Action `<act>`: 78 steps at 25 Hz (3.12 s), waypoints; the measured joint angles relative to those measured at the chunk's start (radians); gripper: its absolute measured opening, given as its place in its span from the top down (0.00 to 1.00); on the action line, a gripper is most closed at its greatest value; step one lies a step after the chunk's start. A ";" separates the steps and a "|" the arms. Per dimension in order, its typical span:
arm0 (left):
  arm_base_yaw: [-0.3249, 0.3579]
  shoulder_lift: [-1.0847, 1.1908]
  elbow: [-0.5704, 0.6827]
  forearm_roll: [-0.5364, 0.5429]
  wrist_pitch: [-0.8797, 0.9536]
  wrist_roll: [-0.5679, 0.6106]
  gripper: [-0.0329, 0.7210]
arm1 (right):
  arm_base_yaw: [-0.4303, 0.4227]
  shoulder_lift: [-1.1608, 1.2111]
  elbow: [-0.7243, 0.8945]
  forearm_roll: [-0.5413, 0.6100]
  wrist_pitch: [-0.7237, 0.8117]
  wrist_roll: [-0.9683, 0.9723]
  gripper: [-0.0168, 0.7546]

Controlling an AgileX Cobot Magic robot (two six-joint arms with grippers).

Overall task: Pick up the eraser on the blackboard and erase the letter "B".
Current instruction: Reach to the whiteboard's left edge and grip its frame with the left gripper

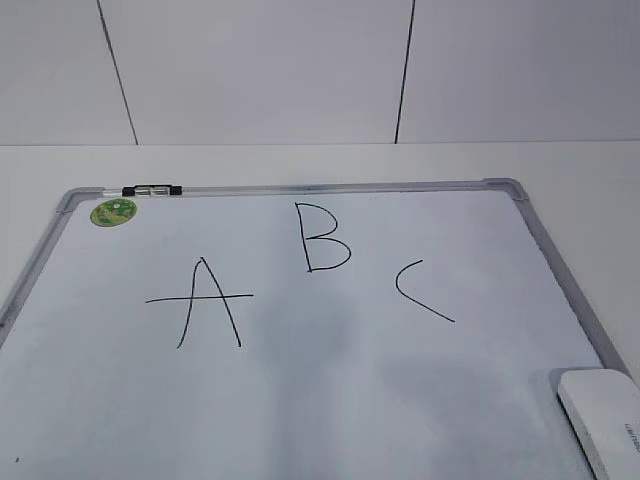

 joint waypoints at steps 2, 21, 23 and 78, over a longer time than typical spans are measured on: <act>0.000 0.000 0.000 0.000 0.000 0.000 0.65 | 0.000 0.000 0.000 0.000 0.000 0.000 0.22; 0.000 0.000 0.000 0.000 0.000 0.000 0.65 | 0.000 0.263 -0.006 0.180 0.003 0.033 0.22; 0.000 0.000 0.000 0.000 0.000 0.000 0.65 | 0.000 0.314 -0.008 0.193 0.003 0.033 0.22; 0.000 1.759 -0.590 0.039 -0.222 -0.045 0.64 | 0.000 0.823 -0.160 0.235 0.084 0.036 0.22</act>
